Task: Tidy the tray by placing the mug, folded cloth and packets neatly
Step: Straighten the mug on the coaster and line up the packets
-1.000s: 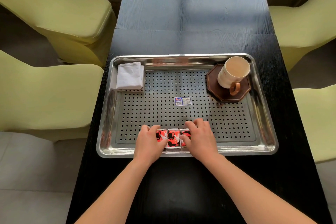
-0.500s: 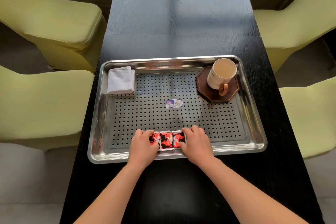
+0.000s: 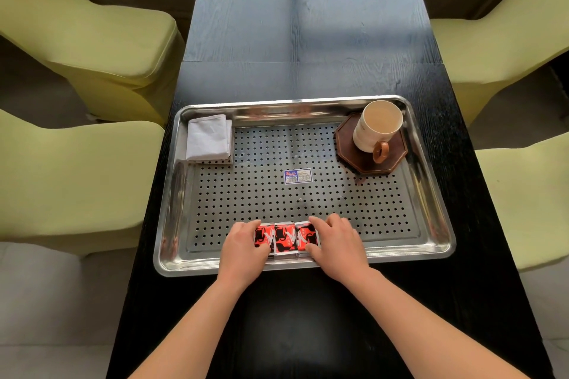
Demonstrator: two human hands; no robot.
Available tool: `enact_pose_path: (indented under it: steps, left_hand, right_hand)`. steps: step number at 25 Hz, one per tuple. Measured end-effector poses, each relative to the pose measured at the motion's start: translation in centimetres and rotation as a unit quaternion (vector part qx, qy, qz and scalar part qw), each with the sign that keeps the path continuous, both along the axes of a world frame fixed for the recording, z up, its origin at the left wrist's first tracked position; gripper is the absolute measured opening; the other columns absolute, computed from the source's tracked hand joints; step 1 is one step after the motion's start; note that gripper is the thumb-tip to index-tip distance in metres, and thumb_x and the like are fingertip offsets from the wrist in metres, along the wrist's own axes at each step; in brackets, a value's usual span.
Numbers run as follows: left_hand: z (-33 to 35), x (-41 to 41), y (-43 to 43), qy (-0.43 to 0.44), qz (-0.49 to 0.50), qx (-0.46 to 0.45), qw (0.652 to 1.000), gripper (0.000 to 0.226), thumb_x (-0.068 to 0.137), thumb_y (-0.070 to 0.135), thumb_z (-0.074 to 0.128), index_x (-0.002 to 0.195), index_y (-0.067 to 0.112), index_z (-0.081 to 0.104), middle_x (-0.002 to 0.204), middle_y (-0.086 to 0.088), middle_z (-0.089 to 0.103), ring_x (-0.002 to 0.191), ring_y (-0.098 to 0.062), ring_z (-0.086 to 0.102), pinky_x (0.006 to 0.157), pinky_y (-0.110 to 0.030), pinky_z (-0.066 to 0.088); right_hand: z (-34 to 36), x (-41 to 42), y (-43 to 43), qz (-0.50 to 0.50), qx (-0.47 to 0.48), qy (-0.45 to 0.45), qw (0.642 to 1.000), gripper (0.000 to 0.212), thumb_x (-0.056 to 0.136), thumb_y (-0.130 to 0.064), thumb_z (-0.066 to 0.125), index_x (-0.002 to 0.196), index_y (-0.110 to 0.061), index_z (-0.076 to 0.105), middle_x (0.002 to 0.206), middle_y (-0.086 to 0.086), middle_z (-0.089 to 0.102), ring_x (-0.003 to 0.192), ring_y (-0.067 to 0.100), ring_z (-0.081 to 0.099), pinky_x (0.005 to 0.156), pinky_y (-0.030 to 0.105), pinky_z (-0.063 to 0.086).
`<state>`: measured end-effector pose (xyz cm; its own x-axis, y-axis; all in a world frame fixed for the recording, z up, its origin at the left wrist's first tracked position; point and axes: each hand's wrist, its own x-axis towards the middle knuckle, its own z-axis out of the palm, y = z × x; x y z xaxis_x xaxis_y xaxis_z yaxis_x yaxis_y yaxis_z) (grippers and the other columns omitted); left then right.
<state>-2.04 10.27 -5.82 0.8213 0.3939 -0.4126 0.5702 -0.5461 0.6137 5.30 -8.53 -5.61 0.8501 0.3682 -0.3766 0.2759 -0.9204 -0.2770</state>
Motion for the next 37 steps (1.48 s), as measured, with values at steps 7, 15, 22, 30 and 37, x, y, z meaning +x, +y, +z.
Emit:
enact_pose_path:
  steps: [7,15,22,30,37]
  left_hand:
    - [0.1,-0.3,0.2,0.002,0.010,-0.015,1.000,0.056,0.084,0.015,0.062,0.139,0.018,0.053,0.121,-0.002,0.056,0.108,-0.016,0.058,0.091,-0.026,0.042]
    - [0.2,-0.5,0.1,0.002,0.020,-0.016,1.000,0.052,0.087,0.013,0.060,0.138,0.017,0.054,0.122,-0.004,0.057,0.110,-0.017,0.058,0.093,-0.028,0.044]
    - [0.3,-0.5,0.0,0.010,0.019,-0.020,1.000,0.050,0.087,0.013,0.058,0.137,0.016,0.055,0.119,-0.003,0.058,0.106,-0.016,0.057,0.091,-0.026,0.042]
    - [0.3,-0.4,0.1,0.007,0.013,-0.017,1.000,0.051,0.086,0.013,0.060,0.137,0.017,0.056,0.113,0.002,0.055,0.101,-0.012,0.056,0.086,-0.024,0.039]
    - [0.4,-0.6,0.3,0.007,0.021,-0.004,1.000,0.049,0.086,0.012,0.058,0.135,0.019,0.057,0.118,-0.003,0.060,0.105,-0.016,0.058,0.091,-0.028,0.044]
  right_hand:
    - [0.1,0.3,0.3,-0.003,-0.026,-0.011,1.000,0.041,0.091,-0.048,0.060,0.125,-0.025,0.056,0.112,0.000,0.055,0.107,0.021,0.051,0.092,0.036,0.047]
    - [-0.2,0.0,-0.3,0.017,-0.029,0.003,0.999,0.053,0.100,-0.046,0.046,0.149,-0.043,0.028,0.108,0.000,0.053,0.103,0.021,0.049,0.086,0.038,0.046]
    - [-0.7,0.3,-0.4,0.053,-0.070,0.016,0.996,0.048,0.103,-0.046,0.035,0.150,-0.045,0.028,0.115,0.002,0.050,0.107,0.024,0.046,0.089,0.039,0.042]
    - [0.1,-0.6,-0.9,0.029,-0.054,-0.014,0.998,0.044,0.100,-0.048,0.044,0.141,-0.033,0.044,0.110,0.001,0.057,0.101,0.022,0.050,0.085,0.037,0.045]
    - [0.2,-1.4,-1.2,0.021,-0.095,-0.038,0.995,0.037,0.102,-0.043,0.039,0.100,-0.020,0.068,0.097,-0.002,0.061,0.093,0.020,0.051,0.079,0.035,0.045]
